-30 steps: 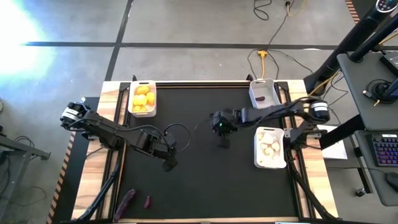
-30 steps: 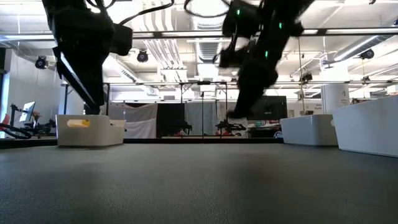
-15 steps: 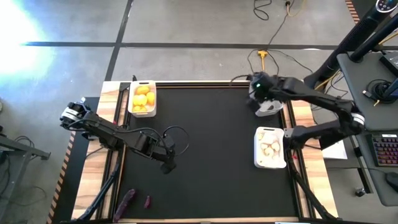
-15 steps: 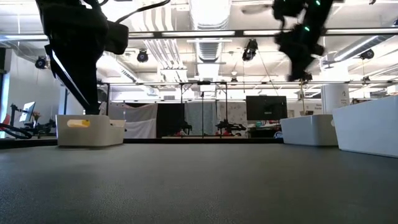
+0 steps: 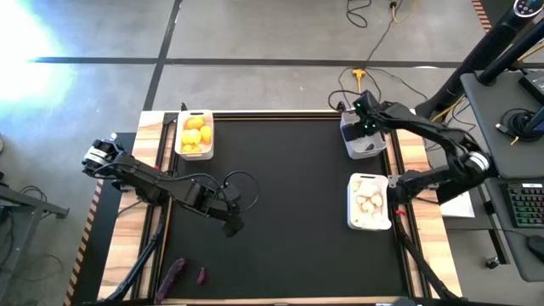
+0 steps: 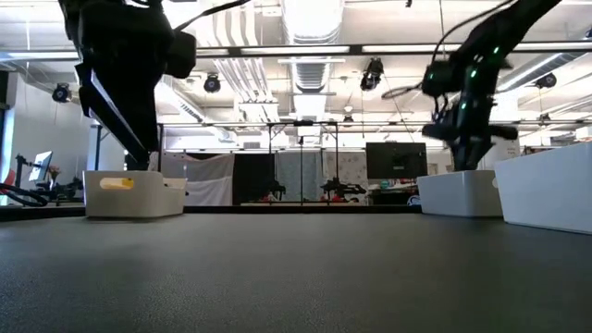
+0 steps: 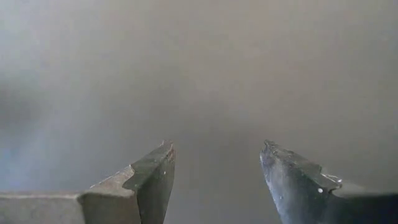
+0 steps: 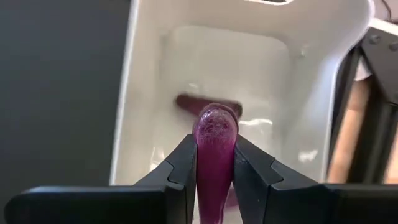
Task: Sort produce into baskets
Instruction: Put the purple eggplant into the gray bin
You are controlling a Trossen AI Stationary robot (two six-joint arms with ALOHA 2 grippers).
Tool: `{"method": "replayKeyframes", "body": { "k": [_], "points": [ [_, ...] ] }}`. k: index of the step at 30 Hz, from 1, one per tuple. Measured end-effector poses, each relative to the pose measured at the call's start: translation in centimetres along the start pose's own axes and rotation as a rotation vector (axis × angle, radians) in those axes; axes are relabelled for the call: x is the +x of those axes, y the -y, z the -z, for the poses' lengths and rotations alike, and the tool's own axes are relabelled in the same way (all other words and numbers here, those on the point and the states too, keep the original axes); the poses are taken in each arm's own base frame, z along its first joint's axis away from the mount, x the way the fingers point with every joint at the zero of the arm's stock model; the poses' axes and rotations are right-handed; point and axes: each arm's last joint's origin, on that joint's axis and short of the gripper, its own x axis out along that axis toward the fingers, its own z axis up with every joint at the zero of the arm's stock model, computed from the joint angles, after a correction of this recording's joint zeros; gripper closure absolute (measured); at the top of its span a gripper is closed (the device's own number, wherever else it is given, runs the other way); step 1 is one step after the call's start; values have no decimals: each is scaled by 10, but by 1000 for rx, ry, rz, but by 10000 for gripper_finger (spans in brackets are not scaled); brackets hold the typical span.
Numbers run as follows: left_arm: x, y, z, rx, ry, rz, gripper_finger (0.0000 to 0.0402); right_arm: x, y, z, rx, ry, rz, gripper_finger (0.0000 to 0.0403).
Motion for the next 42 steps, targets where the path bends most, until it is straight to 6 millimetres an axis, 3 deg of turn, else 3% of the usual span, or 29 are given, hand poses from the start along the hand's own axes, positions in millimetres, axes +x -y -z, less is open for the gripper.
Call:
{"method": "replayKeyframes", "body": {
  "k": [11,15,19,24,31,37,42],
  "points": [
    [-19,13,15,22,-149,38,182,64,-3,-22,90,-118,112,308],
    [-28,21,29,78,-233,78,182,76,0,-23,117,-151,129,297],
    [-37,27,42,96,-291,90,179,73,0,-23,96,-145,128,274],
    [-44,38,61,56,-334,125,147,49,2,-26,59,-67,104,233],
    [-44,54,89,-127,-401,120,88,-18,-3,-21,4,174,12,190],
    [-23,73,103,-194,-474,41,90,-73,-3,-6,-6,377,-84,188],
    [-6,101,107,-186,-548,18,106,-108,5,8,9,510,-143,188]
  ]
}}
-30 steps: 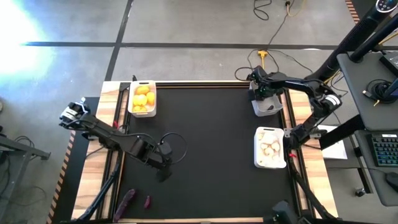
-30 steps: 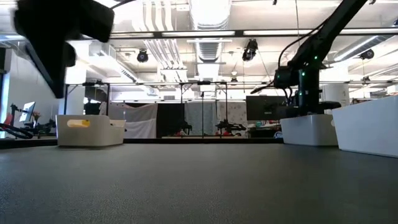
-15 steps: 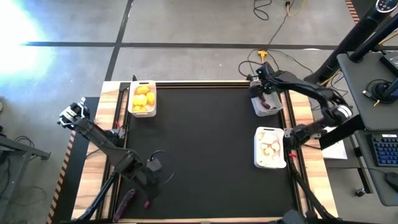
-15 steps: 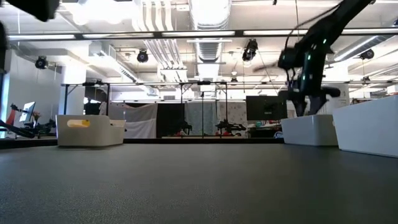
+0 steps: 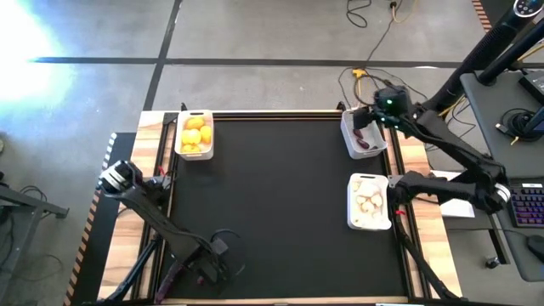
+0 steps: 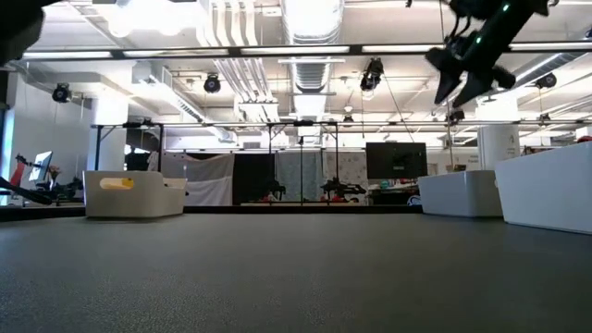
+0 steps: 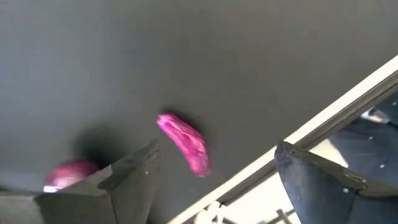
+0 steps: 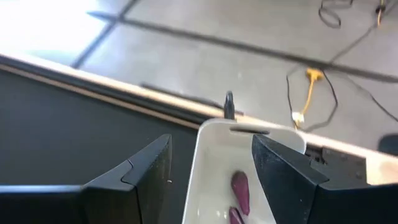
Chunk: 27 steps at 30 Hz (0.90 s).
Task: Sort produce into baskets
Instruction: Put the purple eggplant into the gray bin
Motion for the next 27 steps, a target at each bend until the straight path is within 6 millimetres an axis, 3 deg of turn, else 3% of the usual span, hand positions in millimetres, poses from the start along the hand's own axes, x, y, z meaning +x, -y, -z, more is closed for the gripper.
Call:
{"method": "replayKeyframes", "body": {
  "k": [6,15,21,27],
  "points": [
    [21,17,6,-10,-102,-117,128,-34,4,-15,10,115,-32,188],
    [49,15,6,-31,-159,-210,174,-58,2,-38,-15,175,-53,188],
    [53,15,4,-22,-133,-222,244,-66,2,-43,-25,155,-87,188],
    [53,15,3,15,-105,-217,346,-70,-7,-40,-57,125,-257,188]
  ]
}}
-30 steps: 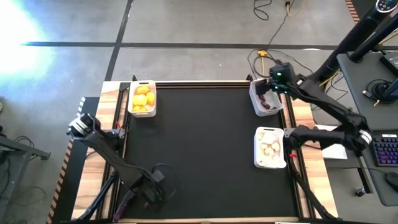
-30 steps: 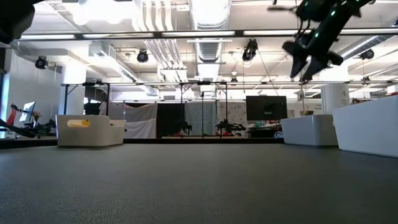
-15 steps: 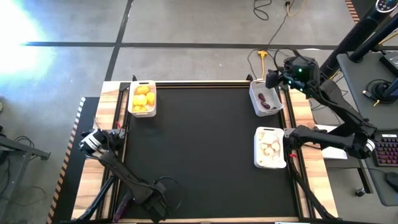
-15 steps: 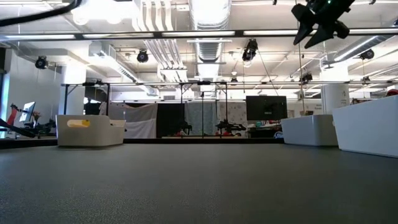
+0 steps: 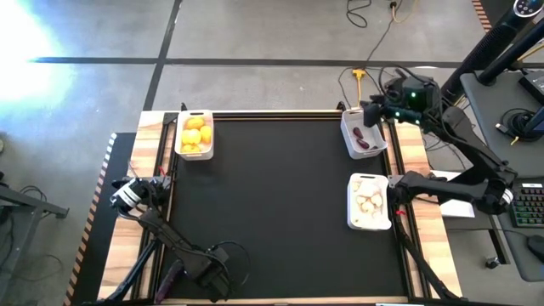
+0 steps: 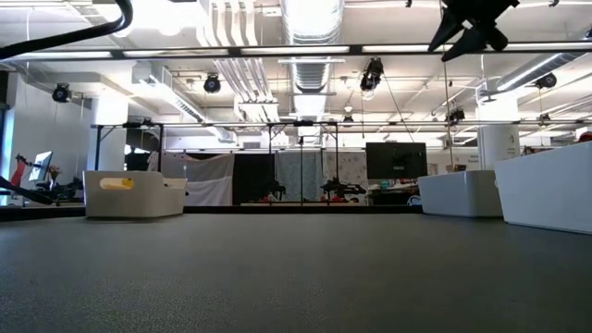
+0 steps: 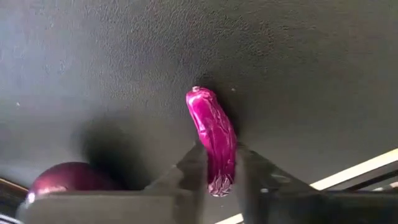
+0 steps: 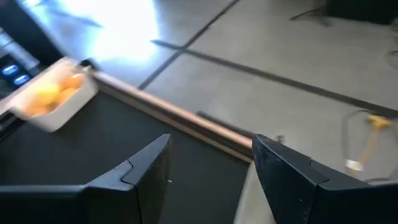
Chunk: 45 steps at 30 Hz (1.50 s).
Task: Sort produce into baskets
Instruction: Put the purple eggplant into the gray bin
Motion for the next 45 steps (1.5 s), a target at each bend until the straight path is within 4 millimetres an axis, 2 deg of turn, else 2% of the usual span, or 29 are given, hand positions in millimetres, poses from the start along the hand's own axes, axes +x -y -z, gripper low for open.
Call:
{"method": "replayKeyframes", "body": {
  "k": [3,8,11,15,20,24,30,36,38,41,45],
  "points": [
    [-2,-2,-1,31,11,-23,387,1,-9,3,-33,-26,-90,188],
    [-23,-15,-9,153,59,-106,373,1,-30,11,-102,-60,-221,188],
    [-41,-28,-26,249,137,-175,374,2,-46,18,-137,-60,-312,188],
    [-65,-46,-66,373,269,-242,386,5,-70,34,-139,-66,-435,188],
    [-87,-59,-132,513,446,-266,386,11,-100,64,-164,-148,-522,188],
    [-92,-60,-169,658,564,-307,386,10,-126,86,-207,-251,-595,188],
    [-81,-57,-182,929,545,-423,386,17,-152,109,-244,-370,-620,188],
    [-79,-73,-178,1093,440,-461,386,27,-169,128,-261,-478,-620,188],
    [-78,-81,-181,1113,432,-432,386,29,-173,133,-266,-503,-617,188],
    [-78,-93,-197,1079,462,-359,386,31,-178,139,-282,-524,-615,188],
    [-97,-97,-227,926,617,-187,386,34,-183,145,-305,-539,-615,188]
  ]
}}
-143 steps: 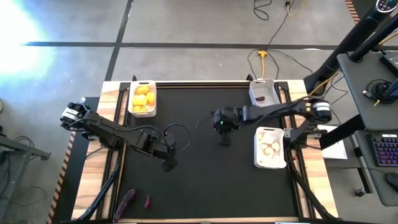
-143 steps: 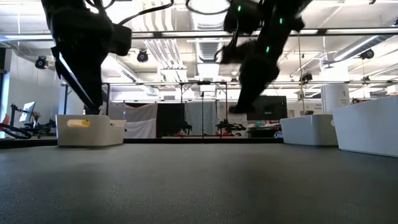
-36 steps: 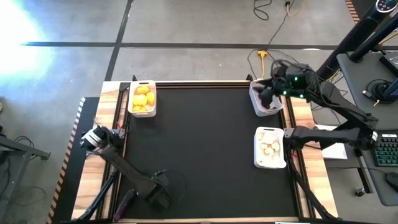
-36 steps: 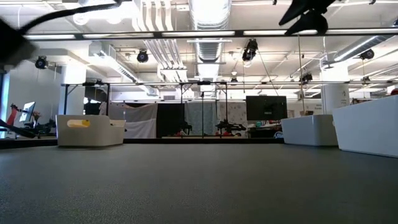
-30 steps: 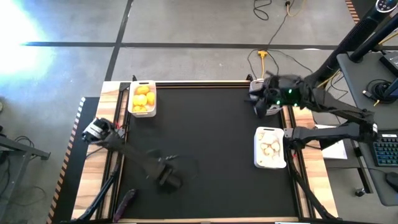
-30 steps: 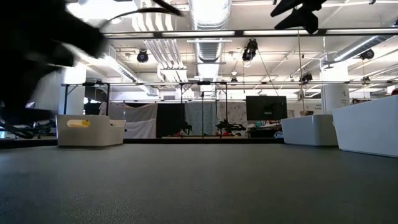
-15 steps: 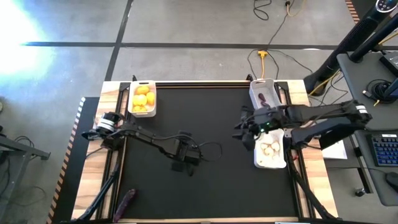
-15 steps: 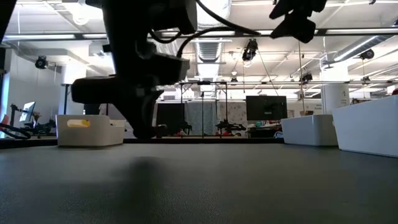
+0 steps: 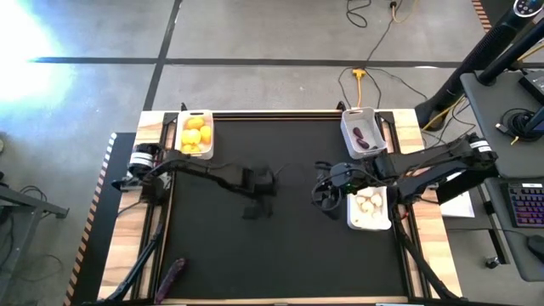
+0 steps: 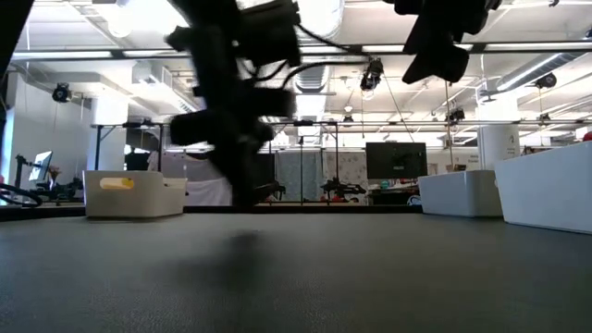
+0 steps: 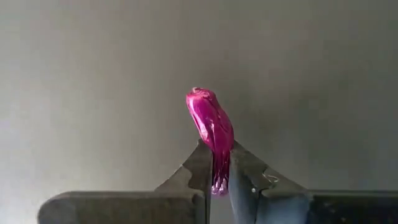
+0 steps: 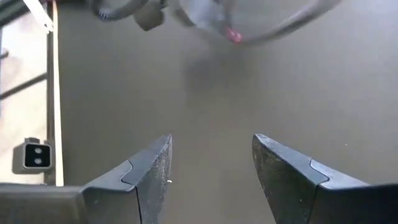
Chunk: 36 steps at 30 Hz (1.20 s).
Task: Sort produce into baskets
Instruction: Put the purple eggplant into the gray bin
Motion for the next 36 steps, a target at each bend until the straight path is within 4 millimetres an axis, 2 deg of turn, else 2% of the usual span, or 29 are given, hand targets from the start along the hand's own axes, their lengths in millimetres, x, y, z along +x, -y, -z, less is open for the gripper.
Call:
{"method": "replayKeyframes", "body": {
  "k": [5,8,14,19,25,29,36],
  "points": [
    [3,-26,-26,-202,195,-12,386,11,-3,4,-69,-42,9,188],
    [8,-29,-37,-279,271,-5,386,21,-7,8,-128,-81,16,188],
    [27,-27,-41,-360,283,12,375,42,-15,20,-224,-164,21,188],
    [39,-24,-49,-412,356,101,333,61,-18,27,-284,-218,33,188],
    [46,-22,-49,-425,348,113,268,83,-15,33,-337,-275,56,188],
    [35,-23,-43,-444,295,117,230,95,-14,35,-375,-284,64,183],
    [-16,-12,-21,-406,226,127,208,126,4,25,-371,-223,124,156]
  ]
}}
